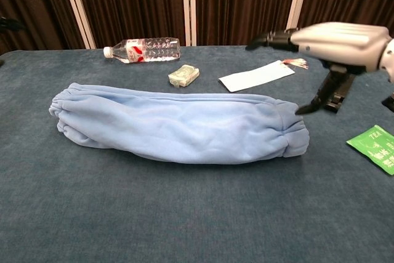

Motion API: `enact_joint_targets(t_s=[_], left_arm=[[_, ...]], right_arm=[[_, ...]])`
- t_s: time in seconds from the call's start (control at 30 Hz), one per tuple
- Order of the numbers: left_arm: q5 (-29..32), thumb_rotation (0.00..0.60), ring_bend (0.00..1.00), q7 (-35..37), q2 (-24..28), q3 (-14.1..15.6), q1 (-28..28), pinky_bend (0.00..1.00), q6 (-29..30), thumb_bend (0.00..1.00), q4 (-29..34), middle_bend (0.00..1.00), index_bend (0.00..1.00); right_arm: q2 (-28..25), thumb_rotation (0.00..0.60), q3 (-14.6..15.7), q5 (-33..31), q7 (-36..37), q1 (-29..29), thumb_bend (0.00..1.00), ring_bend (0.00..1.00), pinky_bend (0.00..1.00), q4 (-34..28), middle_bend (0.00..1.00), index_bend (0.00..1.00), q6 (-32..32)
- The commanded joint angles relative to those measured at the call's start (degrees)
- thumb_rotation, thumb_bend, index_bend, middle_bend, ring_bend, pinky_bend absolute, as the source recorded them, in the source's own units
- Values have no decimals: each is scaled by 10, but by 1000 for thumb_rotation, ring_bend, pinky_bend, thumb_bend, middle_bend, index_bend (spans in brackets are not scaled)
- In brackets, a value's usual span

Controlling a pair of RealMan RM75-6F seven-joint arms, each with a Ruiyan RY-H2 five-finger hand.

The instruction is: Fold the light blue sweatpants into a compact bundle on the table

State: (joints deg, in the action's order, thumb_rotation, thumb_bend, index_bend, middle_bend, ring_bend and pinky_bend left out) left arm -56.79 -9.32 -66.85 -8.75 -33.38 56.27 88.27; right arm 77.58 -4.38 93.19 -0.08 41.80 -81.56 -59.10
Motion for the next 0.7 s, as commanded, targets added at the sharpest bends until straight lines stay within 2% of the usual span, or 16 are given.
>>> enact_joint_targets(t_s=[0.03,0.17,0.43,0.57,0.7], left_arm=[[-24,600,0,11,22,11,31,0,39,571,26,0,0],[-40,600,0,14,30,19,63,0,87,572,46,0,0],[-71,600,0,33,39,37,121,0,155,573,65,0,0],[-71,600,0,45,42,38,136,0,161,573,68,0,0],[-77,600,0,56,40,39,144,0,159,572,62,0,0]], right_arm=[[-8,600,63,94,30,-3,0,0,0,48,36,62,-34],[26,600,89,133,33,0,0,0,0,111,27,58,-43],[104,600,98,167,27,25,0,0,0,212,28,48,-49],[136,600,107,181,15,37,0,0,0,256,36,49,-44],[166,600,102,181,-11,43,9,0,0,303,25,44,-46]])
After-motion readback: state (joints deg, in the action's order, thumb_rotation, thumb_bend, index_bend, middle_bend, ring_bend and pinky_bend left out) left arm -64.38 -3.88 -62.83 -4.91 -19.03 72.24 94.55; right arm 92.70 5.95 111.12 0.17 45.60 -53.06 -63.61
